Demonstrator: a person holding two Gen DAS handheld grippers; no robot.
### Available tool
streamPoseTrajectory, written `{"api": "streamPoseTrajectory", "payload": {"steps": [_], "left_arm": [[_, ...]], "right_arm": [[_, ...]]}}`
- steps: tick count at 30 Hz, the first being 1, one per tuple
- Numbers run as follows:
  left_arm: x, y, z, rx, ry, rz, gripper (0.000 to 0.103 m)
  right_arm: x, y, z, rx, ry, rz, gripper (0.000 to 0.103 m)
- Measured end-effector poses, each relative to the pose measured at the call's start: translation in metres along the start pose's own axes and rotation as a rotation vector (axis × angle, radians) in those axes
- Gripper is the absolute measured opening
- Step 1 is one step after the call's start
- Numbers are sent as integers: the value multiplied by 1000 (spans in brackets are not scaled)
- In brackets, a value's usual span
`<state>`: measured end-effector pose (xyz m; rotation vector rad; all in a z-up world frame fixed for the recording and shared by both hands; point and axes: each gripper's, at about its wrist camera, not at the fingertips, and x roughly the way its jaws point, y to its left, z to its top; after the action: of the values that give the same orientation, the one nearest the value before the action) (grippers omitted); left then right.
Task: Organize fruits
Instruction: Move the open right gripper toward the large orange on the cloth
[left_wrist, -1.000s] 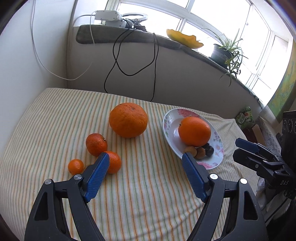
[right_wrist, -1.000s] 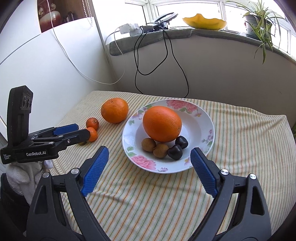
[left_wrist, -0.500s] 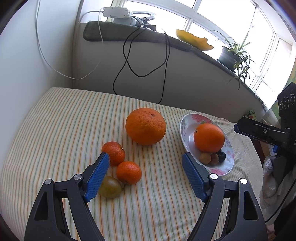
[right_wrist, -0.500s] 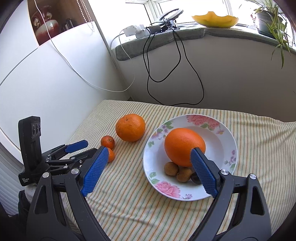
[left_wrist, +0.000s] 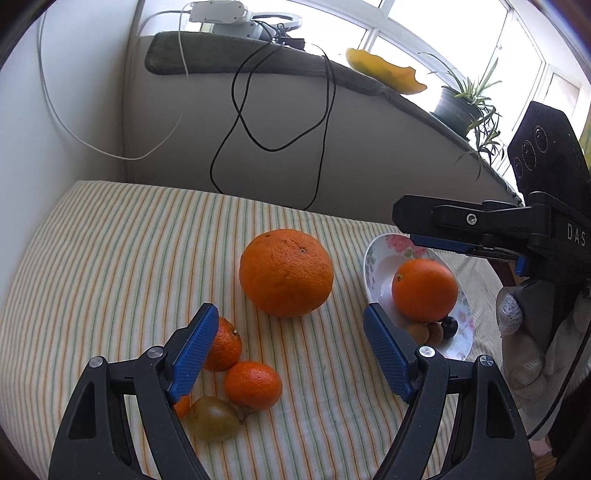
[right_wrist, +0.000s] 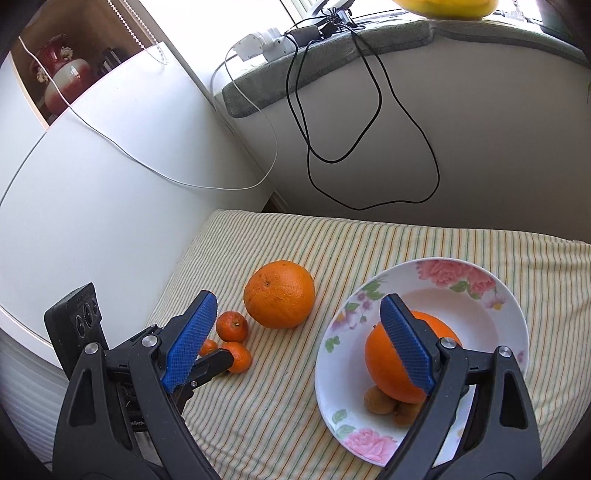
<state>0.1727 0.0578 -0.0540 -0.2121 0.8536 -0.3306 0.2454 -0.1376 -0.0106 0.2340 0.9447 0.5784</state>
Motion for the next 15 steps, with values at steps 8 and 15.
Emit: {"api": "streamPoseTrajectory", "payload": {"steps": [8,15], "left_arm": [[14,9,7,4,18,-12,81],[22,7,9,17,31,-30,79]], "right_arm": [[50,3,15,12,93,11,92],[84,9,20,-19,151,1,87]]}}
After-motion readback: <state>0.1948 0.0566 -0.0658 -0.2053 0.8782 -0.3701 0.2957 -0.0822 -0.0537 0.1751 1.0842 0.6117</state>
